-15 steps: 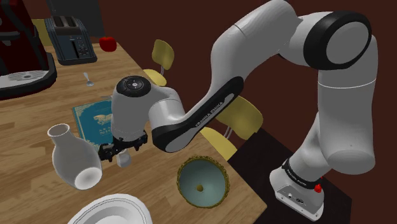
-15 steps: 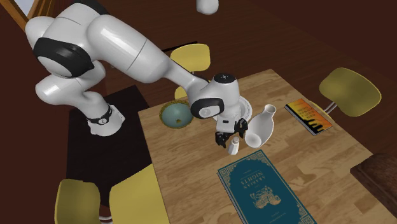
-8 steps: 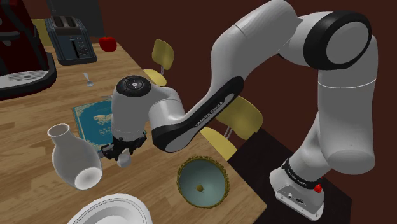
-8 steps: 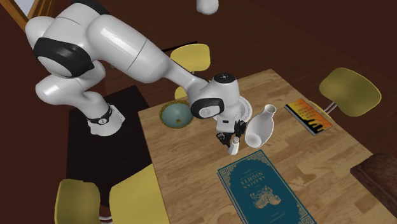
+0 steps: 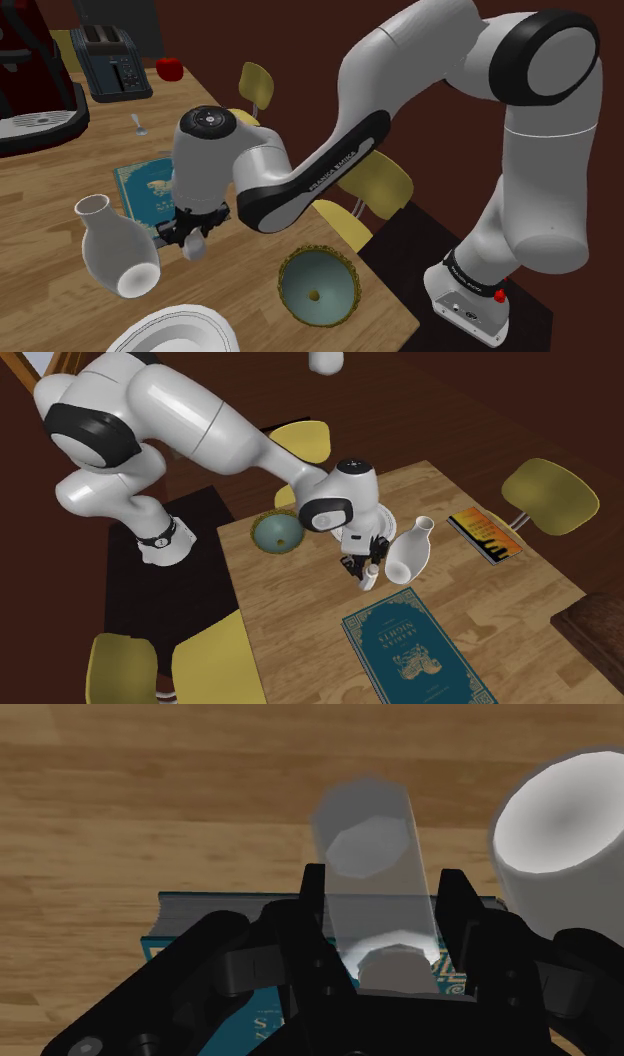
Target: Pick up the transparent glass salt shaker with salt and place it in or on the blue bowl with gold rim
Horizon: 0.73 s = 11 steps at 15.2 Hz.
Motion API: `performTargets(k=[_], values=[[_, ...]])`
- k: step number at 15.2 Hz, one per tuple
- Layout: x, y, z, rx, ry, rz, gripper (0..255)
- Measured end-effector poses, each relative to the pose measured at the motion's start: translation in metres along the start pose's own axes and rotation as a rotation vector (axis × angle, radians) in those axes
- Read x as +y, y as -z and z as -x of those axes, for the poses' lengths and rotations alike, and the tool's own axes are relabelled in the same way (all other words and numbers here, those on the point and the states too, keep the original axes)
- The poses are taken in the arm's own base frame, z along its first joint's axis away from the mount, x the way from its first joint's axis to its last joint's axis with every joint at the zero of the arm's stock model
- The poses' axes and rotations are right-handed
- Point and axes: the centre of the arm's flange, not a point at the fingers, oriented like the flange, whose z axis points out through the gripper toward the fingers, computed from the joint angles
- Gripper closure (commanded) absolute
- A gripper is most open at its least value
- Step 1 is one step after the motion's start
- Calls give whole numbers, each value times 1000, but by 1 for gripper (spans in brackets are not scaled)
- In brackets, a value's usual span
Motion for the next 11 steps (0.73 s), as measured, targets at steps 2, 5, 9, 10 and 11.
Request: performTargets(k=[2,5,9,10,11], values=[[-1,11,-3,0,0,0,255],[-2,25,-6,0,0,0,255],[-5,45,-11,0,0,0,255],[-5,49,-12,0,0,0,255],[-7,54,-13,0,0,0,255]])
